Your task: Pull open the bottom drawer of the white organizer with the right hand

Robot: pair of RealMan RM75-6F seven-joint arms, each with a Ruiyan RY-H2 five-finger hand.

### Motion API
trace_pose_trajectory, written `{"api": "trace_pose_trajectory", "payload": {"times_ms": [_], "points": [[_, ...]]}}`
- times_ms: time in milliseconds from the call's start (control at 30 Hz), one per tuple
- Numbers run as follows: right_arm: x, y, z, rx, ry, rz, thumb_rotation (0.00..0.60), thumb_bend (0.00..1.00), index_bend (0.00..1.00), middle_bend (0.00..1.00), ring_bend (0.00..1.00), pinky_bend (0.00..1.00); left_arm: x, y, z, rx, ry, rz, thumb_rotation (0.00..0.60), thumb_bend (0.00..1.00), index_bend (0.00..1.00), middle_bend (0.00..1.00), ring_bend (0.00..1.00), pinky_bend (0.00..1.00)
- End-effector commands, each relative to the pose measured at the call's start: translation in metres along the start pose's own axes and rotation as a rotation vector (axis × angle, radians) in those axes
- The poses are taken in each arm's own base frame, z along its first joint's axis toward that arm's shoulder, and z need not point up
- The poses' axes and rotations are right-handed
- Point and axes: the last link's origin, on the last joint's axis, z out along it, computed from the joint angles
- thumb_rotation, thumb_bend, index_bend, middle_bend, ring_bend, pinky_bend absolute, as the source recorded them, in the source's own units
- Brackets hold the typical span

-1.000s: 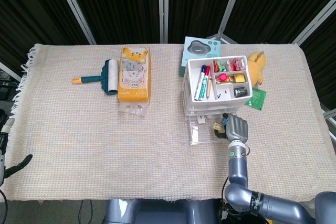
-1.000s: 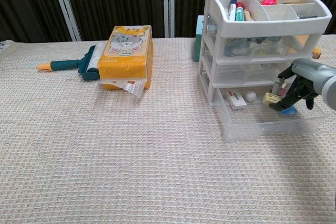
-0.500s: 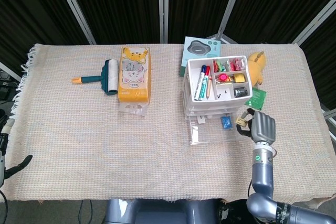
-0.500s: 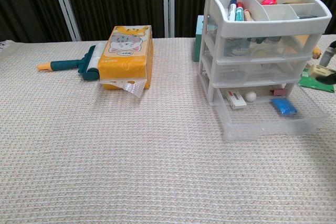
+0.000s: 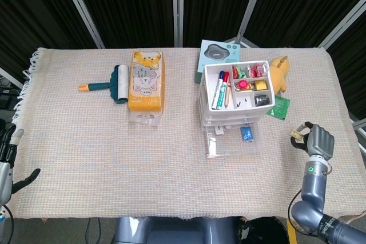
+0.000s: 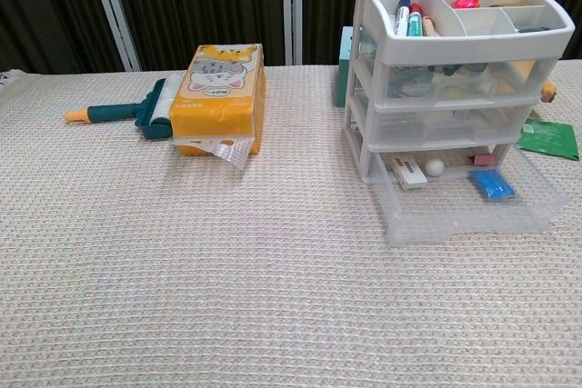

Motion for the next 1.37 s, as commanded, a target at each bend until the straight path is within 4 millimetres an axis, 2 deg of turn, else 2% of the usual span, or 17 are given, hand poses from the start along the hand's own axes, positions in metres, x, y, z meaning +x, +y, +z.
{"api": "trace_pose_trajectory", "payload": {"times_ms": [33, 167, 300, 400, 500, 600, 667, 733, 767, 800, 833, 867, 967, 1367], "points": [[-0.006, 0.012, 0.003, -0.021, -0.023, 0.004, 0.6, 0.24, 0.45, 1.0, 1.0, 0.69, 0.0, 0.0, 0.0, 0.002, 0.0, -0.001, 0.6, 0.04, 0.0, 0.0, 0.0, 0.0], [-0.006, 0.015, 0.004, -0.012, -0.019, 0.012, 0.6, 0.22, 0.38, 1.0, 0.98, 0.68, 0.0, -0.001, 0.001, 0.003, 0.0, -0.003, 0.6, 0.04, 0.0, 0.0, 0.0, 0.0], [-0.004, 0.016, 0.001, 0.004, -0.012, 0.016, 0.6, 0.2, 0.36, 0.99, 0.97, 0.68, 0.001, -0.001, 0.001, 0.005, 0.001, -0.006, 0.6, 0.04, 0.0, 0.0, 0.0, 0.0], [0.0, 0.015, -0.005, 0.035, 0.005, 0.032, 0.6, 0.2, 0.35, 0.91, 0.89, 0.62, 0.001, -0.002, 0.001, 0.007, 0.002, -0.006, 0.6, 0.04, 0.0, 0.0, 0.0, 0.0], [0.006, 0.015, -0.016, 0.096, 0.039, 0.05, 0.6, 0.19, 0.33, 0.7, 0.73, 0.47, 0.0, -0.003, 0.002, 0.01, 0.0, -0.004, 0.6, 0.04, 0.0, 0.0, 0.0, 0.0], [0.015, 0.017, -0.031, 0.185, 0.083, 0.061, 0.6, 0.19, 0.31, 0.53, 0.57, 0.38, -0.003, -0.005, 0.005, 0.017, -0.006, -0.002, 0.6, 0.04, 0.0, 0.0, 0.0, 0.0], [0.019, 0.02, -0.041, 0.242, 0.096, 0.069, 0.6, 0.18, 0.28, 0.38, 0.39, 0.31, -0.004, -0.006, 0.006, 0.021, -0.009, -0.002, 0.6, 0.04, 0.0, 0.0, 0.0, 0.0], [0.022, 0.024, -0.049, 0.301, 0.1, 0.069, 0.6, 0.17, 0.22, 0.25, 0.22, 0.24, -0.006, -0.007, 0.008, 0.024, -0.01, -0.002, 0.6, 0.04, 0.0, 0.0, 0.0, 0.0], [0.024, 0.027, -0.053, 0.331, 0.099, 0.061, 0.6, 0.16, 0.16, 0.15, 0.12, 0.16, -0.007, -0.007, 0.009, 0.026, -0.014, 0.001, 0.6, 0.04, 0.0, 0.0, 0.0, 0.0], [0.025, 0.03, -0.056, 0.358, 0.095, 0.047, 0.6, 0.14, 0.09, 0.07, 0.05, 0.08, -0.008, -0.008, 0.01, 0.029, -0.018, 0.004, 0.6, 0.04, 0.0, 0.0, 0.0, 0.0], [0.025, 0.033, -0.058, 0.383, 0.084, 0.025, 0.6, 0.12, 0.05, 0.03, 0.02, 0.04, -0.01, -0.009, 0.01, 0.032, -0.023, 0.008, 0.6, 0.04, 0.0, 0.0, 0.0, 0.0], [0.024, 0.038, -0.06, 0.409, 0.062, -0.02, 0.6, 0.1, 0.01, 0.0, 0.0, 0.0, -0.012, -0.01, 0.011, 0.037, -0.031, 0.016, 0.6, 0.04, 0.0, 0.0, 0.0, 0.0], [0.026, 0.046, -0.062, 0.435, 0.027, -0.138, 0.6, 0.09, 0.0, 0.0, 0.0, 0.0, -0.016, -0.013, 0.013, 0.05, -0.053, 0.033, 0.6, 0.04, 0.0, 0.0, 0.0, 0.0], [0.037, 0.048, -0.073, 0.585, 0.113, -0.244, 0.6, 0.09, 0.0, 0.0, 0.0, 0.0, -0.025, -0.014, 0.021, 0.054, -0.07, 0.035, 0.6, 0.04, 0.0, 0.0, 0.0, 0.0]]}}
